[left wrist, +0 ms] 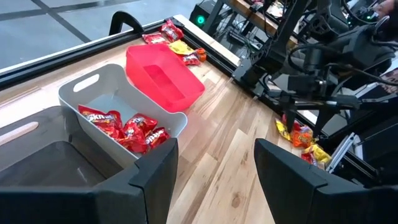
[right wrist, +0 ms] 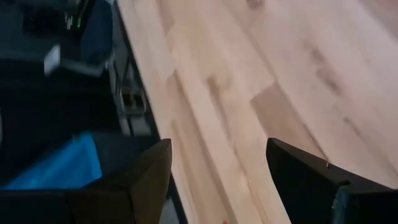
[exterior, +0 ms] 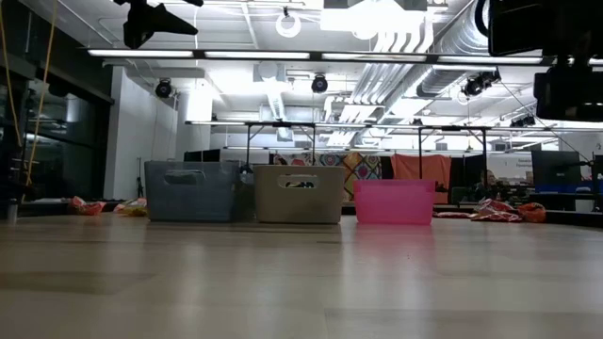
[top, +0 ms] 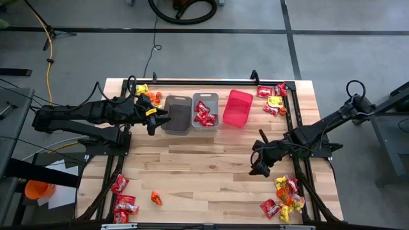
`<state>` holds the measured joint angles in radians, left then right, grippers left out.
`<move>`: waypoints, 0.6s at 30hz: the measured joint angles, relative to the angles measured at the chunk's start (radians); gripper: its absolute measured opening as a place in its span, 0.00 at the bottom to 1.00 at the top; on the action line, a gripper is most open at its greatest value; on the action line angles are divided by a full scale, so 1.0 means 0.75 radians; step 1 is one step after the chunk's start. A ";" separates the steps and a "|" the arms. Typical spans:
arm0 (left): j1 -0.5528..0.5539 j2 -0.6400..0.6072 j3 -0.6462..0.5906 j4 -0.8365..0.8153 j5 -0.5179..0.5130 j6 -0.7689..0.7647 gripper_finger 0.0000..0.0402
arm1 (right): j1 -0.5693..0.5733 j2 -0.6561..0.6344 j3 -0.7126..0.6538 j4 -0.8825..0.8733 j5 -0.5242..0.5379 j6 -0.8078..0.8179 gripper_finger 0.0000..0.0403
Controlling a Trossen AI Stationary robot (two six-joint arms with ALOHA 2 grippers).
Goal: Sort candy
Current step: Put the bottom right red candy into the gray bin
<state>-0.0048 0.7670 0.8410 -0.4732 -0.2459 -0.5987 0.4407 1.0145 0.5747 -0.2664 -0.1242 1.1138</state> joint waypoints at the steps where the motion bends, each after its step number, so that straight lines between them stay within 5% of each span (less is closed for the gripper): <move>1: -0.001 0.001 0.000 0.000 0.000 0.000 0.49 | -0.003 0.000 0.000 -0.011 -0.034 -0.018 0.64; 8: 0.000 0.001 0.000 -0.001 -0.003 -0.013 0.49 | 0.039 0.074 0.146 -0.327 -0.180 -0.015 0.64; 12: 0.000 0.001 0.001 -0.004 -0.002 -0.001 0.49 | 0.137 0.229 0.340 -0.659 -0.192 0.043 0.64; 18: 0.000 0.001 0.001 -0.018 0.004 0.045 0.49 | 0.287 0.527 0.455 -0.837 -0.370 0.283 0.64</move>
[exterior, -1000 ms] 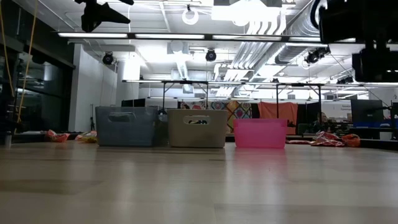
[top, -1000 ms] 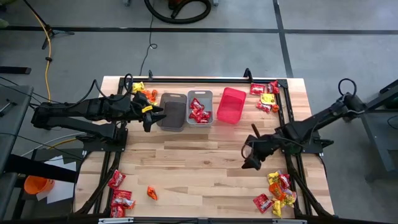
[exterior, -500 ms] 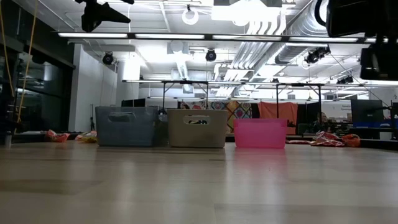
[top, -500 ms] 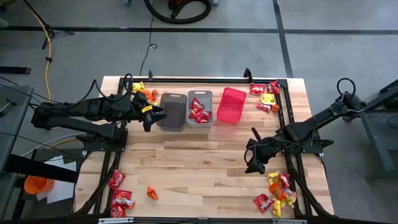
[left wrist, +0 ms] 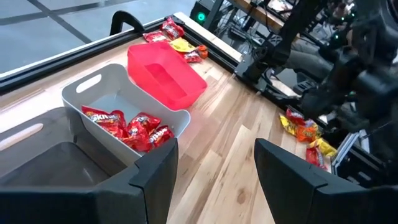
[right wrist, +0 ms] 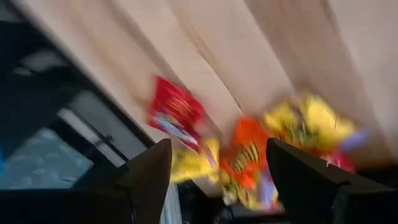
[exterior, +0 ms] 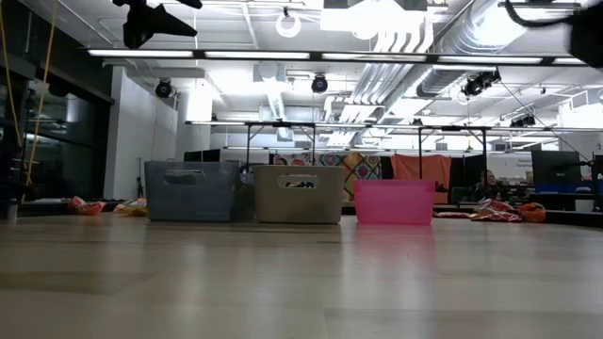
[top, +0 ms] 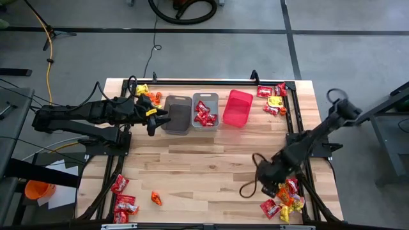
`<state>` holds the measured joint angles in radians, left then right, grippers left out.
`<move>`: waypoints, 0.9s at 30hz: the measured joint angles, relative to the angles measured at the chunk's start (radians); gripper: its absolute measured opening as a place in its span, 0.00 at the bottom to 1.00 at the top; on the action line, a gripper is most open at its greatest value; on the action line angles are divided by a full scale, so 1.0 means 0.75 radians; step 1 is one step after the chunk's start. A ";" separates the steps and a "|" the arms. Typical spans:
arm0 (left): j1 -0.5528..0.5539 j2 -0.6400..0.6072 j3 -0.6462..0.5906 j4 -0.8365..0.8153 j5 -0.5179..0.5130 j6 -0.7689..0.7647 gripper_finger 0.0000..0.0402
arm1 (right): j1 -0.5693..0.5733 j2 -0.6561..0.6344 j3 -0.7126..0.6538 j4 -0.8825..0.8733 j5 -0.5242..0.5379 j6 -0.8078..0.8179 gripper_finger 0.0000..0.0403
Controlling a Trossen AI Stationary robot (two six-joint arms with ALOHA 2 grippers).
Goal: Sort candy
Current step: Put the bottom right red candy into the gray bin
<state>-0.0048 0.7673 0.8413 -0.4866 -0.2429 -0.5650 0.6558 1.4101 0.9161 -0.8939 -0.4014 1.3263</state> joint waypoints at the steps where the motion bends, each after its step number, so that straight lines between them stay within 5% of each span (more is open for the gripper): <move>1: 0.000 0.000 0.000 0.001 0.008 0.011 0.49 | 0.022 0.043 0.000 -0.037 -0.033 0.043 0.64; 8: 0.000 0.000 0.000 0.002 0.079 0.085 0.49 | 0.098 0.182 -0.045 -0.233 -0.153 0.158 0.64; 19: 0.000 0.000 0.000 -0.011 0.102 0.149 0.49 | 0.097 0.181 -0.257 -0.075 -0.223 0.182 0.60; 27: 0.000 0.000 0.000 -0.012 0.054 0.141 0.49 | 0.097 0.180 -0.346 0.007 -0.199 0.176 0.39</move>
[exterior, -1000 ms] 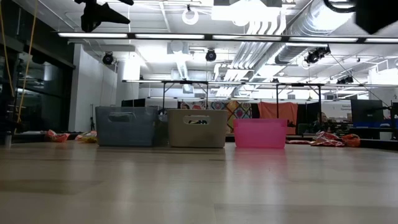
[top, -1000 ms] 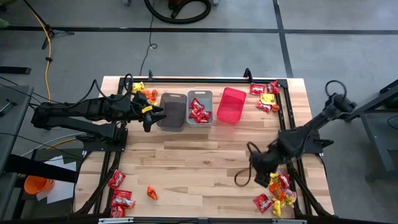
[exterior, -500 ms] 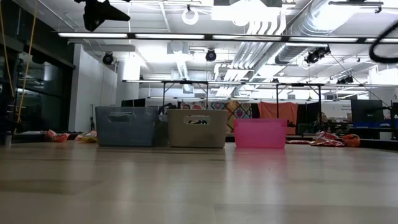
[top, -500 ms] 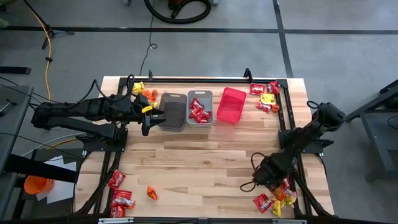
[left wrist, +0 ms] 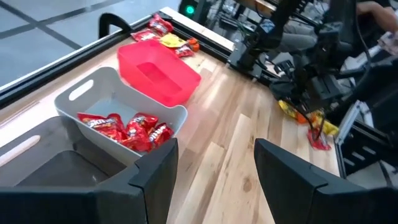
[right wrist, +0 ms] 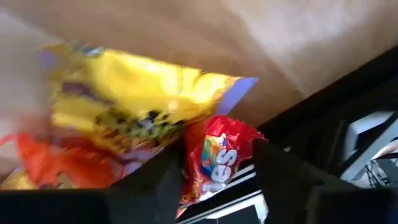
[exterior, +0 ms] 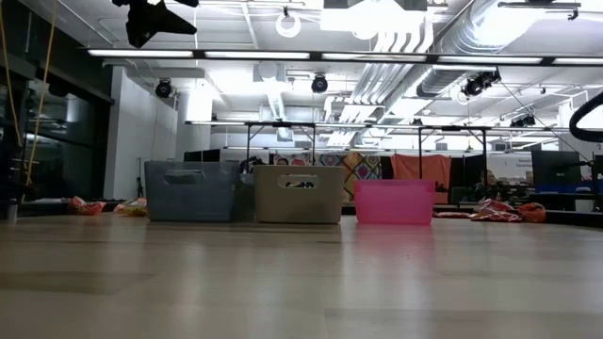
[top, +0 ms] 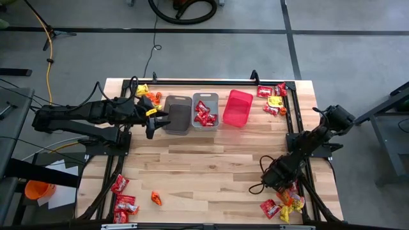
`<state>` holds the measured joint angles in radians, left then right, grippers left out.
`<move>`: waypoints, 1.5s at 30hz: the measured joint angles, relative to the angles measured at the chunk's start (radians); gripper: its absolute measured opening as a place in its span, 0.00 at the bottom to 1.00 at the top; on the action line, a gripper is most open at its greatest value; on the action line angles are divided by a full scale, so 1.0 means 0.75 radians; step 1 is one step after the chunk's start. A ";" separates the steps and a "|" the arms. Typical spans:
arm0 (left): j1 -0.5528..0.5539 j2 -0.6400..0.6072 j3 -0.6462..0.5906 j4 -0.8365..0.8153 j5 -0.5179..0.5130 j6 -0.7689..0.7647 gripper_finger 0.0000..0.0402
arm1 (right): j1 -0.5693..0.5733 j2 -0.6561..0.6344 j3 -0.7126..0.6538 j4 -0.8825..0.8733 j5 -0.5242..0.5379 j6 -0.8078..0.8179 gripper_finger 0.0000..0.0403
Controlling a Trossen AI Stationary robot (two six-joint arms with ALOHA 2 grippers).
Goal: Sort candy
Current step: Put the bottom right red candy into the gray bin, then put the top right red candy into the gray bin
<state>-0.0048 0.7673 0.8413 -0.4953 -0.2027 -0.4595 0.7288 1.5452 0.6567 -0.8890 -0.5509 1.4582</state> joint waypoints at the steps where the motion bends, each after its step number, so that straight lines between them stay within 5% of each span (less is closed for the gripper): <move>1: 0.000 0.000 0.000 0.000 -0.014 -0.013 0.49 | 0.000 0.000 0.001 -0.002 0.013 -0.008 0.33; 5: 0.000 0.000 0.000 0.001 -0.065 -0.081 0.49 | 0.001 -0.002 0.066 -0.056 0.092 -0.100 0.06; 10: 0.000 0.000 0.000 0.049 -0.135 -0.164 0.49 | -0.012 -0.080 0.341 -0.374 0.354 -0.208 0.06; 15: 0.000 0.001 0.000 0.141 -0.198 -0.186 0.49 | -0.077 -0.195 0.563 -0.379 1.020 -0.289 0.02; 18: 0.000 0.010 0.000 0.192 -0.201 -0.157 0.49 | -0.233 -0.237 0.563 -0.159 1.478 -0.404 0.02; 20: -0.001 0.010 0.000 0.236 -0.217 -0.133 0.49 | -0.401 -0.238 0.534 0.101 1.613 -0.595 0.01; 24: 0.000 0.025 0.001 0.295 -0.247 -0.137 0.49 | -0.757 -0.176 0.508 0.712 1.515 -1.110 0.01; 28: 0.000 0.024 0.002 0.305 -0.224 -0.179 0.49 | -1.019 -0.111 0.535 1.052 1.364 -1.306 0.06; 36: -0.001 0.024 0.002 0.303 -0.230 -0.181 0.49 | -1.259 0.074 0.620 1.069 0.998 -1.363 0.33; 41: -0.001 0.024 0.001 0.303 -0.231 -0.135 0.49 | -1.260 0.218 0.711 1.060 0.988 -1.441 0.52; 45: -0.001 0.024 0.001 0.303 -0.231 -0.103 0.49 | -1.260 0.227 0.851 0.854 0.989 -1.567 0.57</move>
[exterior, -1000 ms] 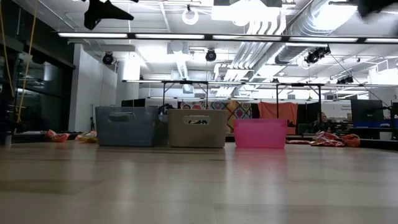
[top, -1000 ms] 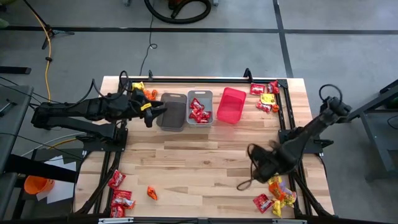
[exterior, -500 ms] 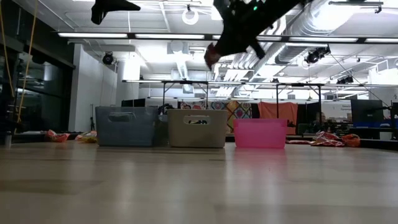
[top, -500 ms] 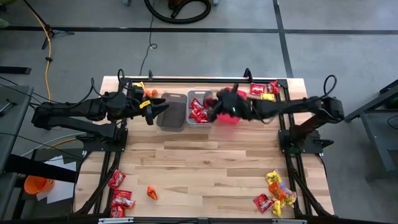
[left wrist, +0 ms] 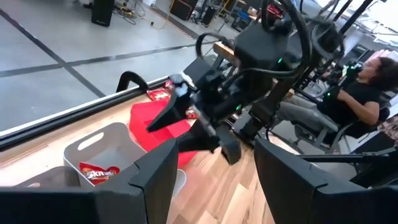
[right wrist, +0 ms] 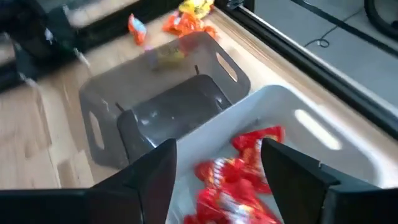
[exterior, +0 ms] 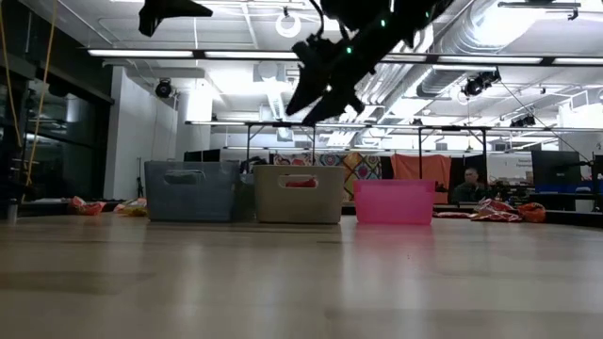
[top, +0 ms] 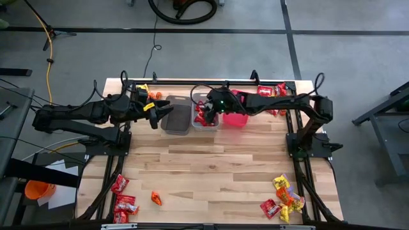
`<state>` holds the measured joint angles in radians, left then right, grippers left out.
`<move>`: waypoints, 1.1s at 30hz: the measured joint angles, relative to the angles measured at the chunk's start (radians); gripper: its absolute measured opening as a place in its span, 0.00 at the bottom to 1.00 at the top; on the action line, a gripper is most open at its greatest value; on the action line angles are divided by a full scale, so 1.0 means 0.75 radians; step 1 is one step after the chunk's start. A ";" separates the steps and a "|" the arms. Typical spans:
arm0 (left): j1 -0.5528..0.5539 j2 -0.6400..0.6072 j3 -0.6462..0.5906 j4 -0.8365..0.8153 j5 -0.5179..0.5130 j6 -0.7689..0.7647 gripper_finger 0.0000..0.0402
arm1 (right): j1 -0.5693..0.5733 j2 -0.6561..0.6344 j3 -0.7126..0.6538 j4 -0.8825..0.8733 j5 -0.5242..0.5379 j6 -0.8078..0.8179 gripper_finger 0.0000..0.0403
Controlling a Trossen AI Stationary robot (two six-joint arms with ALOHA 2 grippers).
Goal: Sort candy
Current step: Put the top right red candy into the gray bin
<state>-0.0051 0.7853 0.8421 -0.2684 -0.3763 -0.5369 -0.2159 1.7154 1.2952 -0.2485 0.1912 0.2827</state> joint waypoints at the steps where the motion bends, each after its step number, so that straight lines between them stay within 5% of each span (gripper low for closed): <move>1: 0.000 0.000 0.000 0.000 0.000 0.011 0.49 | -0.004 -0.009 0.031 -0.097 0.039 -0.027 0.58; 6: 0.000 0.004 -0.001 0.001 0.012 0.096 0.49 | -0.088 -0.107 0.084 -0.420 0.176 -0.002 0.58; 13: 0.001 0.026 -0.003 0.000 0.042 0.130 0.49 | -0.267 -0.308 -0.131 -0.667 0.300 0.410 0.58; 17: 0.001 0.046 -0.002 0.001 0.048 0.104 0.49 | -0.493 -0.352 -0.255 -0.761 0.232 0.627 0.58; 25: 0.001 0.094 -0.003 0.008 0.024 0.043 0.49 | -0.845 -0.282 -0.419 -0.853 -0.059 0.369 0.58; 33: 0.002 0.114 -0.002 0.006 -0.086 -0.012 0.49 | -0.896 -0.269 -0.589 -0.852 -0.114 0.261 0.58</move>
<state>-0.0038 0.8707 0.8405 -0.2639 -0.4410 -0.5457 -0.8880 1.5139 0.8535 -0.8876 0.1058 0.4782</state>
